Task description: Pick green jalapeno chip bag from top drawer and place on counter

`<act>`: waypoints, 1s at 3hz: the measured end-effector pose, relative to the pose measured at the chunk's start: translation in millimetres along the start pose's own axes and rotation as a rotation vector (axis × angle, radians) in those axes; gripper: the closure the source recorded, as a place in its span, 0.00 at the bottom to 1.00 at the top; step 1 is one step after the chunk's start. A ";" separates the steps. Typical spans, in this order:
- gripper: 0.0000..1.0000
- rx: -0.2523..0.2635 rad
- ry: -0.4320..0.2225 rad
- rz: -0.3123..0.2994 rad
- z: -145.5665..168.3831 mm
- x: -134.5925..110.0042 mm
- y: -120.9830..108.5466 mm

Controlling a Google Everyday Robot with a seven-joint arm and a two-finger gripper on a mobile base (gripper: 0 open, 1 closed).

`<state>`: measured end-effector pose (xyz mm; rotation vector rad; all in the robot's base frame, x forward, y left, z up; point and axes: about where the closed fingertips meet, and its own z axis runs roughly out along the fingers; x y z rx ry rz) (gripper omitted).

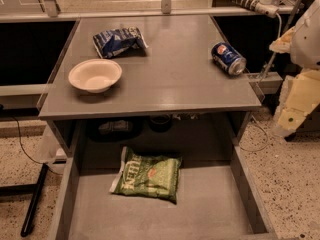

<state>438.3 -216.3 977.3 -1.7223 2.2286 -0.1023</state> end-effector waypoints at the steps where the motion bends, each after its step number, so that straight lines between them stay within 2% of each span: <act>1: 0.00 0.002 -0.001 0.000 -0.3 -0.3 0.0; 2: 0.00 -0.005 -0.047 -0.035 18.9 -14.1 13.7; 3: 0.00 -0.034 -0.170 -0.105 60.7 -40.5 44.4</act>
Offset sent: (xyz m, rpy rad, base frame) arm -0.0134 0.0607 -0.0633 0.1087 -0.0197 0.1465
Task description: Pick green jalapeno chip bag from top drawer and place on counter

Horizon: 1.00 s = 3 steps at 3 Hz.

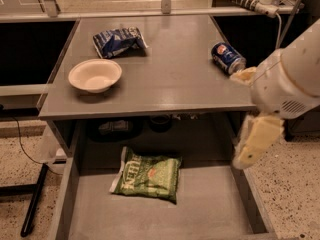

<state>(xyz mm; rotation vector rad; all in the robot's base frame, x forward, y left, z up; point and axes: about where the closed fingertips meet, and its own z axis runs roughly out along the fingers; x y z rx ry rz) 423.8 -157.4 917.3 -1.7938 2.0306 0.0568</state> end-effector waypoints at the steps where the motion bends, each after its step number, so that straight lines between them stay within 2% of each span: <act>1: 0.00 -0.027 -0.151 -0.051 52.2 -20.5 24.1; 2: 0.00 -0.030 -0.237 -0.067 105.9 -26.4 39.1; 3: 0.00 -0.071 -0.239 -0.054 158.7 -23.0 49.1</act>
Offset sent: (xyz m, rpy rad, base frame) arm 0.0009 0.0910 -0.1629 0.3109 -0.0575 0.1621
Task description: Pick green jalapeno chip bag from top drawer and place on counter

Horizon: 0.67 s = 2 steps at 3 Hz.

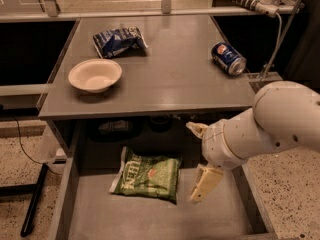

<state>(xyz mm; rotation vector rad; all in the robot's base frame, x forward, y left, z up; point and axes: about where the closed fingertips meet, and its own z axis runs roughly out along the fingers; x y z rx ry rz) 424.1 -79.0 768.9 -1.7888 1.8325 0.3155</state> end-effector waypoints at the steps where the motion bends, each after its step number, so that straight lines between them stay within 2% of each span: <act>1: 0.00 0.000 0.000 0.000 0.1 0.0 0.0; 2: 0.00 -0.029 -0.022 0.033 18.7 4.9 4.4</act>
Offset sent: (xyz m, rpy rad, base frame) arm 0.0018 0.0124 -0.0460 0.0688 0.0985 -0.0225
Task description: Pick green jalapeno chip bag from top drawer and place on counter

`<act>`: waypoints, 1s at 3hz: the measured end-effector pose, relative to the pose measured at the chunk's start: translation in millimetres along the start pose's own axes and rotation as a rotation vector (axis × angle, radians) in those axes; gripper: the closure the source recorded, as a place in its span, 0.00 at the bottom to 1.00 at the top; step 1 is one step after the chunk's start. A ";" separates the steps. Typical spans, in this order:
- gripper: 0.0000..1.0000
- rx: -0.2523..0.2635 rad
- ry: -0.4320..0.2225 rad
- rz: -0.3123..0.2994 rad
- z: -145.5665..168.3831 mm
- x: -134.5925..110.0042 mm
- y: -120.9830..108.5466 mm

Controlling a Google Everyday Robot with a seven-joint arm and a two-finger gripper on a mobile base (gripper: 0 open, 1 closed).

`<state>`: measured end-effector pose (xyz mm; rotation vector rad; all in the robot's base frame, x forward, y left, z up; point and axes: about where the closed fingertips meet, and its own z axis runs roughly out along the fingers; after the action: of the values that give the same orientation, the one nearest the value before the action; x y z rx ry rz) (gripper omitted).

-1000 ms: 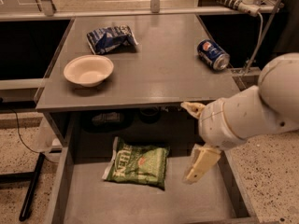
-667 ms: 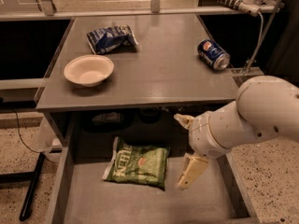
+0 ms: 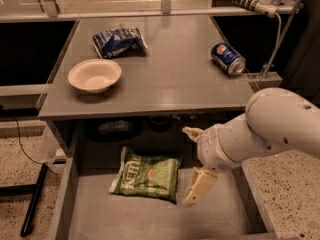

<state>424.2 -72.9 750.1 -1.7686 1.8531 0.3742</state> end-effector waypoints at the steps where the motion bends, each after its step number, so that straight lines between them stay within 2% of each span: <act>1: 0.00 -0.032 -0.050 0.065 39.0 10.8 2.9; 2: 0.00 -0.028 -0.087 0.126 76.6 23.1 -0.5; 3: 0.00 0.009 -0.117 0.160 107.3 30.8 -5.6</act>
Offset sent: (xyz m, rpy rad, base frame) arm 0.0335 0.0325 -0.1212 0.1712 0.1078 -0.1414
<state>450.8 -39.9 646.7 -1.5628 1.9145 0.5180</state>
